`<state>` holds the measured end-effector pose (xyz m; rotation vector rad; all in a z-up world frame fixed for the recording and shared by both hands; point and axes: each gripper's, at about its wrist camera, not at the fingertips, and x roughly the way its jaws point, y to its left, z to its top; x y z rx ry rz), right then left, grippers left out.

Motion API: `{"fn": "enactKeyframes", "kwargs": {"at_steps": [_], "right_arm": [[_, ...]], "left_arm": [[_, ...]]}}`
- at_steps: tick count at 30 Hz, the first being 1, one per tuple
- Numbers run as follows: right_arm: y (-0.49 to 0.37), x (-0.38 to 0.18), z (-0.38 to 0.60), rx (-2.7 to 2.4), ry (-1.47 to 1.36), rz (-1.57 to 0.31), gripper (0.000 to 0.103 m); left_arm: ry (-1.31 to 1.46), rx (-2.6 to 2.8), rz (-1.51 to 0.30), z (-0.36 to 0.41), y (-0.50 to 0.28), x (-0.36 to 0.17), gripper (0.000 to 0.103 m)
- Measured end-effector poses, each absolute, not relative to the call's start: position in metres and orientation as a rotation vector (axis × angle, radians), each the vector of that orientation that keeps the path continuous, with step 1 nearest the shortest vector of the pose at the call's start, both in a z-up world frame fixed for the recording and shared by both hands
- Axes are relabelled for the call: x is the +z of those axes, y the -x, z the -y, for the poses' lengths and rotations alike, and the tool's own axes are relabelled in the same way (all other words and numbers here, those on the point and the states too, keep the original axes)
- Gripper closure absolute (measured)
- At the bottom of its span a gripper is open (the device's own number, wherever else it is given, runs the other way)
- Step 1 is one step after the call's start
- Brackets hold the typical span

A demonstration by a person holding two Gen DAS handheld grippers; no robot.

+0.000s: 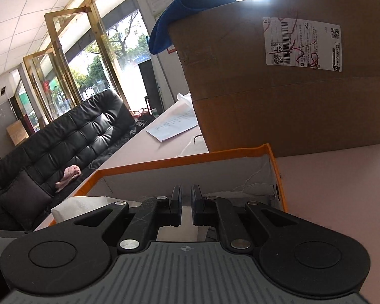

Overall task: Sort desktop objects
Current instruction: 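Lower the napkins into the orange box and open both grippers, then withdraw both tools and move the right gripper to the orange lid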

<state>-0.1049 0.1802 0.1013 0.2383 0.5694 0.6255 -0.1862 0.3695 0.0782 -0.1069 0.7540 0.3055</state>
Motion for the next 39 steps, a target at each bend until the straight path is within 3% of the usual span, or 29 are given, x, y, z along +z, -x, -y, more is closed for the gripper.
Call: {"fn": "enactKeyframes", "kwargs": {"at_steps": [1, 3, 4, 5, 11, 14, 16, 19, 20, 34, 39], "right_arm": [[0.108, 0.102, -0.178, 0.635, -0.234, -0.563, 0.096], [0.113, 0.104, -0.174, 0.653, -0.226, -0.552, 0.096], [0.116, 0.105, -0.172, 0.662, -0.221, -0.546, 0.096], [0.114, 0.106, -0.17, 0.669, -0.221, -0.544, 0.096], [0.125, 0.112, -0.143, 0.684, -0.242, -0.517, 0.095], [0.125, 0.112, -0.127, 0.677, -0.264, -0.499, 0.087], [0.118, 0.111, -0.118, 0.666, -0.3, -0.485, 0.063], [0.114, 0.109, -0.091, 0.632, -0.4, -0.462, 0.042], [0.113, 0.109, -0.08, 0.622, -0.435, -0.461, 0.04], [0.12, 0.102, 0.084, 0.4, -0.63, -0.356, 0.029], [0.117, 0.075, 0.145, 0.32, -0.742, -0.407, 0.022]], "left_arm": [[0.105, 0.313, -0.756, -0.369, 0.186, 0.079, 0.082], [0.12, 0.333, -0.752, -0.37, 0.184, 0.082, 0.054], [0.127, 0.344, -0.742, -0.37, 0.184, 0.084, 0.019], [0.132, 0.354, -0.723, -0.37, 0.184, 0.088, 0.006], [0.03, 0.39, -0.633, -0.349, 0.185, 0.109, 0.006], [-0.007, 0.382, -0.57, -0.335, 0.189, 0.119, 0.006], [0.002, 0.378, -0.515, -0.326, 0.195, 0.126, 0.006], [-0.006, 0.313, -0.414, -0.309, 0.204, 0.137, 0.006], [-0.021, 0.296, -0.38, -0.3, 0.207, 0.141, 0.0], [-0.066, 0.03, -0.272, -0.159, 0.199, 0.148, 0.0], [0.026, -0.098, -0.23, -0.107, 0.193, 0.132, 0.0]]}}
